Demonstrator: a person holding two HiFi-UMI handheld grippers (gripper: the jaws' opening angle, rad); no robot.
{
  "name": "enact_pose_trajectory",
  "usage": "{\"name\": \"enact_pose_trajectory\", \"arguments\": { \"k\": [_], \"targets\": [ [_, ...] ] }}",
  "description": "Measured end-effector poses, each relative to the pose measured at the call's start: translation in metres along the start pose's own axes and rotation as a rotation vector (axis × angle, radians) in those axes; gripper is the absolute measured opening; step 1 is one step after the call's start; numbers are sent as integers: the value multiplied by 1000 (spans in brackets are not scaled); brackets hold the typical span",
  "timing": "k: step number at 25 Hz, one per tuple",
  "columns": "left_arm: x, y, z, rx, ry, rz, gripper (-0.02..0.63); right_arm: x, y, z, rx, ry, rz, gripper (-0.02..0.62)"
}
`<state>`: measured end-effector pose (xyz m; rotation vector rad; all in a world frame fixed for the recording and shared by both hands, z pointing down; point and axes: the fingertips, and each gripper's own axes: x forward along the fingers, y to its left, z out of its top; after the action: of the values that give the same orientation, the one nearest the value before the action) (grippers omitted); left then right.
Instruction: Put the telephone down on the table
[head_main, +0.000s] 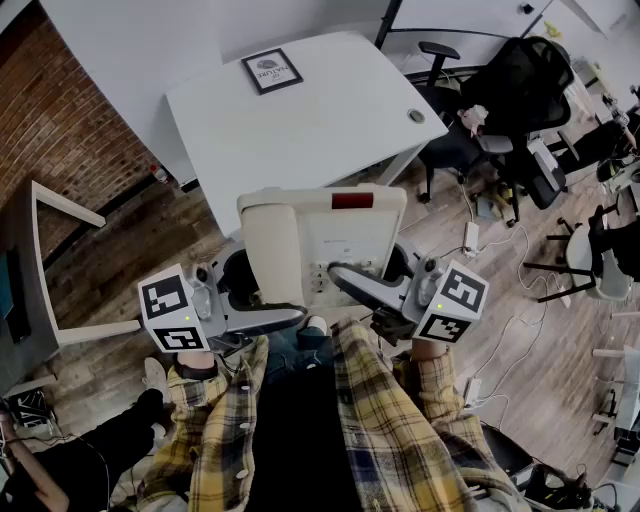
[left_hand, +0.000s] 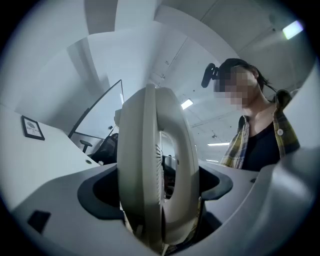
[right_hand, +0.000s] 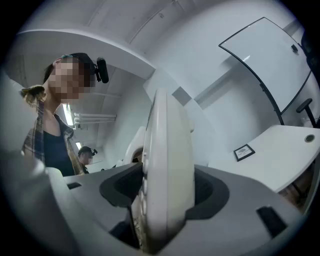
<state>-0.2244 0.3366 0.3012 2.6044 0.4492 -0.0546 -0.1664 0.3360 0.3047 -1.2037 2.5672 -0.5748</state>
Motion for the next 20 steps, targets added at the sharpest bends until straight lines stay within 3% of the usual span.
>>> {"name": "enact_pose_trajectory", "arguments": {
  "k": [14, 20],
  "targets": [
    [-1, 8, -8, -10, 7, -24, 417, -1, -7, -8, 5, -27, -20, 252],
    [39, -22, -26, -14, 45, -9, 417, -53, 1, -9, 34, -52, -13, 253]
  ]
}}
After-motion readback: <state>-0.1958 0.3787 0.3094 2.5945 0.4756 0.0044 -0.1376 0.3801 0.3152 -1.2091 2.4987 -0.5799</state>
